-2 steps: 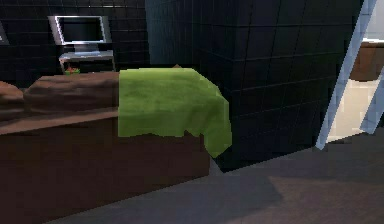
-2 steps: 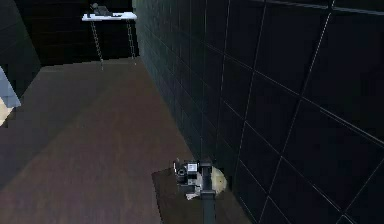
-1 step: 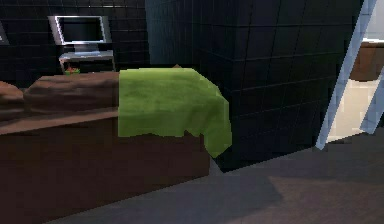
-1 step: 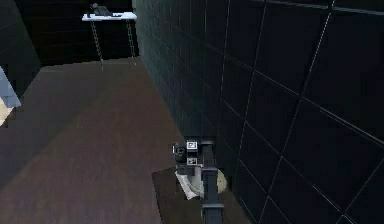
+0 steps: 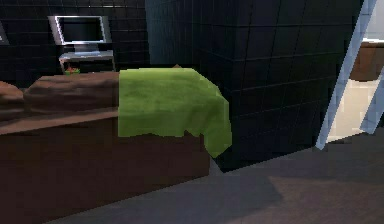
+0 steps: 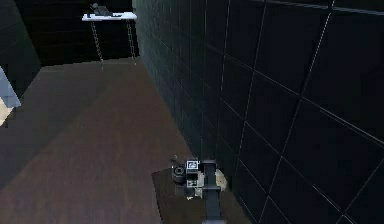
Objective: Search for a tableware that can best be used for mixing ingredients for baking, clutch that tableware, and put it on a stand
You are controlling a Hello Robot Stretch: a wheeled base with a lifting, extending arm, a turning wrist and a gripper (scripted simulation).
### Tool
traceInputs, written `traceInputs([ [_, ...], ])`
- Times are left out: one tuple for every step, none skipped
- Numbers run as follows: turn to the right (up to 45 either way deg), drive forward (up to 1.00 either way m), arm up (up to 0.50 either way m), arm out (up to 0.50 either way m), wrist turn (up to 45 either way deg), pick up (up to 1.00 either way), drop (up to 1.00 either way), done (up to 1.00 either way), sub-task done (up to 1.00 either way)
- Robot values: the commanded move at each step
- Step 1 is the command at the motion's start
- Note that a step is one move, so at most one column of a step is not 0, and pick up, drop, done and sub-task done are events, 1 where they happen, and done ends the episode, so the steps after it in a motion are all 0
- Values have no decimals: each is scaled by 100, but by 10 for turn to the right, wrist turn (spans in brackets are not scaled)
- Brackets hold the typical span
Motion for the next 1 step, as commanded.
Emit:
traceInputs([
  [0, 0, 0, 0, 0, 0, 0, 100, 0],
])
